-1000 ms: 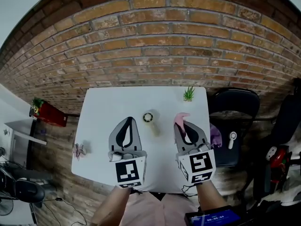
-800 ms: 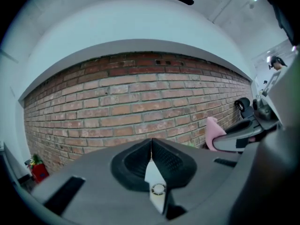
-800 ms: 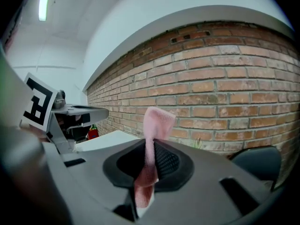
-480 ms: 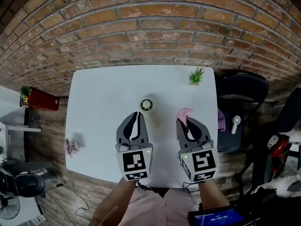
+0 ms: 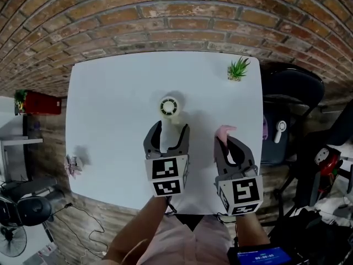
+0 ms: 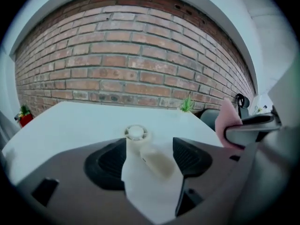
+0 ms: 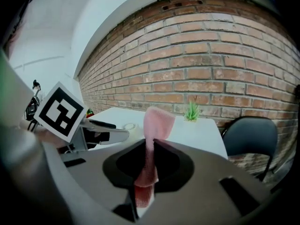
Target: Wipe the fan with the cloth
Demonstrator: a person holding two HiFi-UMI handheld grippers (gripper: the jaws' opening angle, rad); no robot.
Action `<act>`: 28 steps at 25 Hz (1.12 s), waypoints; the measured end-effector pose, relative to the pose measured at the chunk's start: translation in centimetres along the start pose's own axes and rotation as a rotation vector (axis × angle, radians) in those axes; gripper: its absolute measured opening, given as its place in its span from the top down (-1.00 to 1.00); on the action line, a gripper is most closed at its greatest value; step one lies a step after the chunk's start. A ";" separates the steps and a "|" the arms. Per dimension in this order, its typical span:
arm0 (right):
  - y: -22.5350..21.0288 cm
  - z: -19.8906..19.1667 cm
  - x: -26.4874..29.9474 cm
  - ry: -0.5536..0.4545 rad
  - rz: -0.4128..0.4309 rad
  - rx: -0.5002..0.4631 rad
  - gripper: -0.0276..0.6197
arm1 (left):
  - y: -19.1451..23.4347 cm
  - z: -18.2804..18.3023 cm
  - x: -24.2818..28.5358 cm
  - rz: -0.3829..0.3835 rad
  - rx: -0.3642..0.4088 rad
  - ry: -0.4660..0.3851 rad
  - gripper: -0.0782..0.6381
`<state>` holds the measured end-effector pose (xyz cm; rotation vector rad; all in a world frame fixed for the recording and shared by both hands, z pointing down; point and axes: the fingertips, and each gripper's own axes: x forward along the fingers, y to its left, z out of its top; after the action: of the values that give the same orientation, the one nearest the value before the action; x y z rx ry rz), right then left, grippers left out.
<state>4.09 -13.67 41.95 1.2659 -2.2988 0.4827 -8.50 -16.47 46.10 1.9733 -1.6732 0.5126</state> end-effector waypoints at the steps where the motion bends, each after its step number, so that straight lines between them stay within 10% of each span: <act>1: -0.3 -0.1 -0.2 0.002 -0.009 0.002 0.80 | -0.1 -0.5 0.5 -0.004 -0.014 0.022 -0.08; 14: -2.9 0.3 -2.9 -0.036 -0.091 0.053 0.80 | -0.6 -3.9 4.0 0.040 -0.041 0.213 -0.19; 23: -2.7 0.9 -4.1 -0.063 -0.093 0.055 0.80 | 0.8 -5.2 3.1 -0.039 0.155 0.289 0.16; 28: -2.1 1.0 -4.2 -0.061 -0.089 0.052 0.80 | 2.9 -4.9 2.4 -0.109 0.264 0.292 0.01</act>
<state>7.60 -12.34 38.97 1.4199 -2.2816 0.4817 -10.75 -15.88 51.80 2.0386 -1.3672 0.9714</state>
